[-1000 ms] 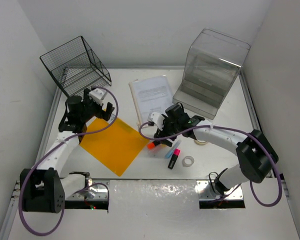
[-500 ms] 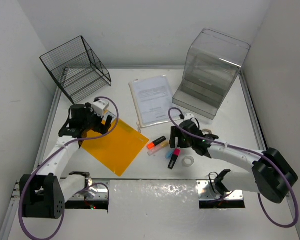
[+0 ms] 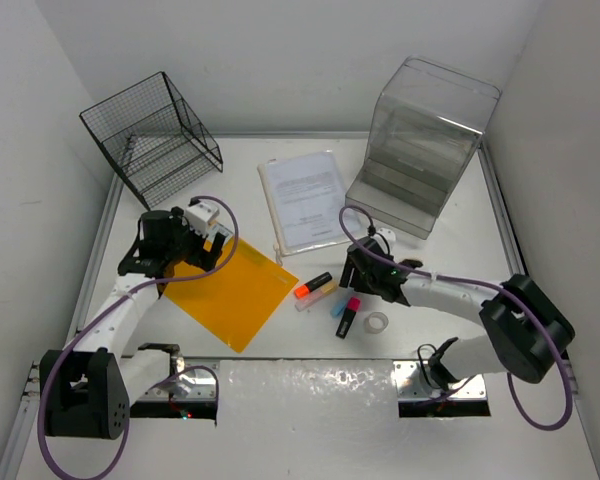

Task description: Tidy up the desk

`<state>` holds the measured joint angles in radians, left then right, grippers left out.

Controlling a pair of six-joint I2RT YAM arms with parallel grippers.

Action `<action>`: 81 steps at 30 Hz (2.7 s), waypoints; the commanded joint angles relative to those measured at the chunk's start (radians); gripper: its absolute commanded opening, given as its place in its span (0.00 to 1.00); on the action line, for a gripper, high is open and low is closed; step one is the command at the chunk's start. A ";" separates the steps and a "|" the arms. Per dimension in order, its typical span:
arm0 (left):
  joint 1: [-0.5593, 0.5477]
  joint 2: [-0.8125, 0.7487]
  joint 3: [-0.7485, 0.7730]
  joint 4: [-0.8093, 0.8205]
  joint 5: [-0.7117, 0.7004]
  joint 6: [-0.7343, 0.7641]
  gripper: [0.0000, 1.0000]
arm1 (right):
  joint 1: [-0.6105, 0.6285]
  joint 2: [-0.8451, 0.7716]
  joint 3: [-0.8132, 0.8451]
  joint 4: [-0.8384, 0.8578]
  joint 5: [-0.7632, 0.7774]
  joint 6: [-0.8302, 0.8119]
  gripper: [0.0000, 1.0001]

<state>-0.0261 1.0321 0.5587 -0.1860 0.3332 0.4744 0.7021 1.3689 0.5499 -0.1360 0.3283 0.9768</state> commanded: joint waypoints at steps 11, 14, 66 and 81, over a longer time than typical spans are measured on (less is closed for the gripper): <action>0.005 0.002 0.006 0.033 0.029 0.016 0.89 | 0.000 0.125 0.212 -0.236 -0.121 0.002 0.57; 0.005 0.002 0.004 0.033 0.032 0.020 0.89 | -0.003 0.166 0.268 -0.315 -0.158 0.057 0.57; 0.008 -0.033 -0.003 -0.013 0.078 0.030 0.89 | -0.015 0.367 0.386 -0.471 -0.037 0.350 0.54; 0.008 -0.024 0.000 -0.036 0.107 0.036 0.89 | -0.029 0.343 0.398 -0.369 0.081 0.162 0.00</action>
<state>-0.0246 1.0134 0.5552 -0.2321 0.4202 0.4976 0.6827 1.7267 0.9222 -0.5617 0.3164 1.2491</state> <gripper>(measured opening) 0.888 0.225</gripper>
